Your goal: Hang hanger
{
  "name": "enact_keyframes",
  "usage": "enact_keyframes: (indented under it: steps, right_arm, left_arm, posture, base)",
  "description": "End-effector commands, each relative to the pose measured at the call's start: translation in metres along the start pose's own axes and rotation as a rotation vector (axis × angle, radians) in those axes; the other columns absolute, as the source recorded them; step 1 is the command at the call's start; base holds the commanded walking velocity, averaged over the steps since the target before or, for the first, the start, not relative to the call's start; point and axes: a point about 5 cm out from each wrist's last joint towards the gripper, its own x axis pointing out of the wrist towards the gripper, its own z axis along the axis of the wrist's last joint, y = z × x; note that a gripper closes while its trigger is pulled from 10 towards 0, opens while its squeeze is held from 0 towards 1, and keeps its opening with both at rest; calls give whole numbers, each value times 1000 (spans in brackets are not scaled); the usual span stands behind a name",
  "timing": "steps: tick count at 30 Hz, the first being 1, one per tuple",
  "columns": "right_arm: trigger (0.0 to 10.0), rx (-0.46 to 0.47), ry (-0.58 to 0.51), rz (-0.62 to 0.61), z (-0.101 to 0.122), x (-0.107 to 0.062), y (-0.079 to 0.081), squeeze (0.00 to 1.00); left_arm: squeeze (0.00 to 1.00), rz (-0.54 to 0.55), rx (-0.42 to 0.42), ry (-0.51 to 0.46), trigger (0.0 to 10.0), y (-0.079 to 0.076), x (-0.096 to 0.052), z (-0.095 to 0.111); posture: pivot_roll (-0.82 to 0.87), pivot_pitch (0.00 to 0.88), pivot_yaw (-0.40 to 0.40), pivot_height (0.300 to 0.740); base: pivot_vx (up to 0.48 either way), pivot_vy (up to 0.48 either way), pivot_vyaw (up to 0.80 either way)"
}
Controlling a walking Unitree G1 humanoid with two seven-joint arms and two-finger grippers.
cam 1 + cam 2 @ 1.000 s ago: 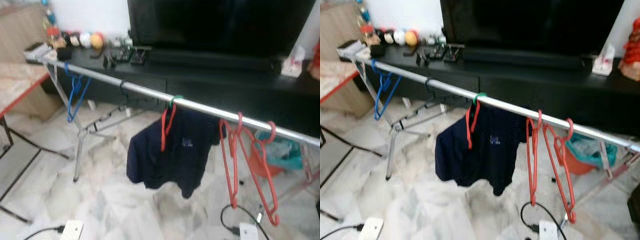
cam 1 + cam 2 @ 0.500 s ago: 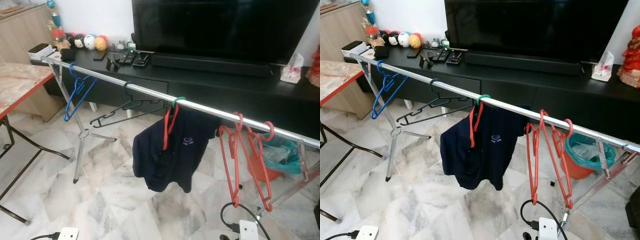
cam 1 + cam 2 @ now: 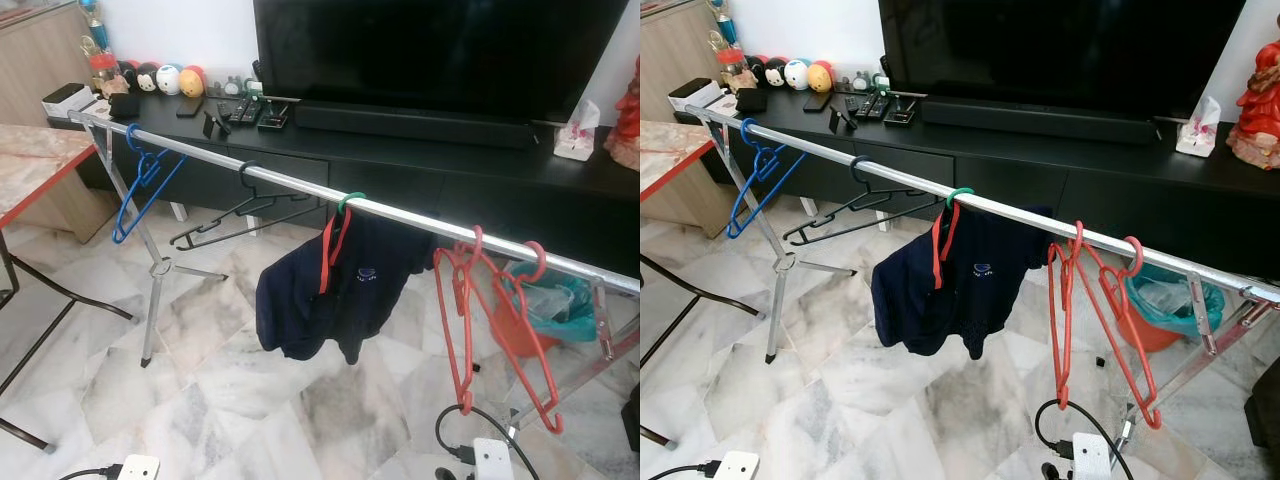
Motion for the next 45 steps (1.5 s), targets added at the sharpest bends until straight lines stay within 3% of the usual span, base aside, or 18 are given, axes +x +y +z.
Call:
enact_keyframes:
  steps: [1,19,28,43,45]
  right_arm:
    - [10000,-7,14,3,-2,0,-1,0]
    - [10000,-59,16,-13,-1,0,-2,0]
    - [10000,62,-37,-19,1,0,0,0]
    - [10000,28,-104,2,8,-1,1,0]
    - [10000,8,-255,45,68,12,25,0]
  left_arm:
    - [0,-3,8,15,10000,0,-1,-5]
    - [0,-1,24,23,10000,1,-1,-5]
    - [0,-4,23,21,10000,-2,0,-5]
    - [0,-9,30,24,10000,-5,0,-8]
    - [0,-9,33,26,10000,-5,0,-8]
  posture:
    - [19,0,-4,740]
    - [22,0,3,740]
    - [18,0,9,740]
    - [32,0,8,740]
    - [27,0,10,740]
  base:
    - [0,0,0]
    - [0,0,0]
    - [0,0,0]
    - [0,0,0]
    - [0,0,0]
